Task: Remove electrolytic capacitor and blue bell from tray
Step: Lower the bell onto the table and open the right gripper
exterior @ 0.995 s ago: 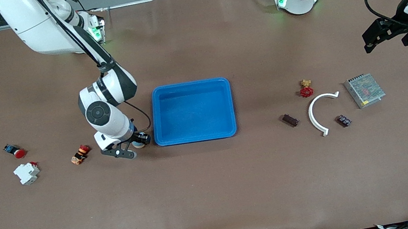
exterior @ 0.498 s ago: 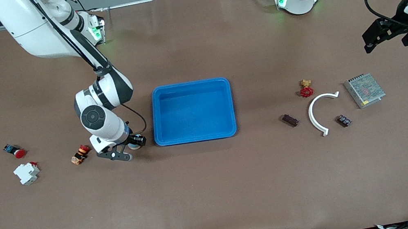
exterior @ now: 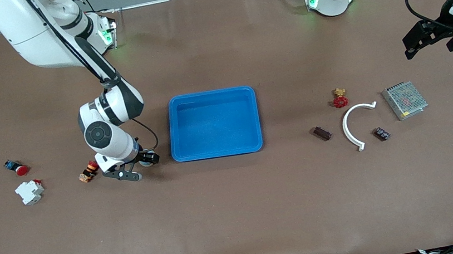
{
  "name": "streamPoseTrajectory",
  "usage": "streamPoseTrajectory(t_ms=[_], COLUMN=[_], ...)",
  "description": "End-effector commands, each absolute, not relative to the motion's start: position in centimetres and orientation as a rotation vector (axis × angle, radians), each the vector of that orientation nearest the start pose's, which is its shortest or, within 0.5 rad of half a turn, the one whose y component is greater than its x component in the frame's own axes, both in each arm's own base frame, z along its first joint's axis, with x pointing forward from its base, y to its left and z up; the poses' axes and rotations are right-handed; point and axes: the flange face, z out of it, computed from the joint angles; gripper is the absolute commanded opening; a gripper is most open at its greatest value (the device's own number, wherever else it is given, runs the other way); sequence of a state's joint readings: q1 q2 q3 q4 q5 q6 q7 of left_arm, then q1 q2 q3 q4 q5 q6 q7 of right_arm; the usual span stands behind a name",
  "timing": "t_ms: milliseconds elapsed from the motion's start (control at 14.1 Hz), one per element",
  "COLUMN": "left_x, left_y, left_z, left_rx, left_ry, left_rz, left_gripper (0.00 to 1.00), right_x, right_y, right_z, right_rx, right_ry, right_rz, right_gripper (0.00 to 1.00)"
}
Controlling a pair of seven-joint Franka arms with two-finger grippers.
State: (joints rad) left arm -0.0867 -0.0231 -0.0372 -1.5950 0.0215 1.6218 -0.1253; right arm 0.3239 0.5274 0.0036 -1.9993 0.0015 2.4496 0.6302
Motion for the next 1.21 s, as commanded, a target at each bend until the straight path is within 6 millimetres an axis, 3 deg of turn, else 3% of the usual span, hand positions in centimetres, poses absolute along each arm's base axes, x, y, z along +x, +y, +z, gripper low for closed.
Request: streamPoseTrajectory(t_ms=[0,142,427,995,1138], left_x=[54.7,54.6,54.6,54.5,54.5], left_y=[-6.8,-6.9,-7.1,-7.2,-7.3], left_z=[63.6,63.6,63.8,63.8,63.8], left_rx=[-3.129,-3.129,-3.131,-3.131,-3.131], left_ry=[-0.021,-0.016,-0.011,-0.009,-0.007], left_rz=[-0.104,-0.104,-0.116,-0.113,-0.113], left_gripper=[1.0,1.0,1.0,1.0,1.0], right_x=[56.1,55.6,53.7,45.8,44.8], right_y=[19.2,18.9,17.0,14.0,11.7], right_z=[22.7,24.2,24.8,21.7,21.0], right_rx=[-3.15,-3.163,-3.161,-3.145,-3.14], right_ry=[0.439,0.374,0.279,0.131,0.096], right_rz=[0.172,0.195,0.161,0.017,-0.012], right_gripper=[1.0,1.0,1.0,1.0,1.0])
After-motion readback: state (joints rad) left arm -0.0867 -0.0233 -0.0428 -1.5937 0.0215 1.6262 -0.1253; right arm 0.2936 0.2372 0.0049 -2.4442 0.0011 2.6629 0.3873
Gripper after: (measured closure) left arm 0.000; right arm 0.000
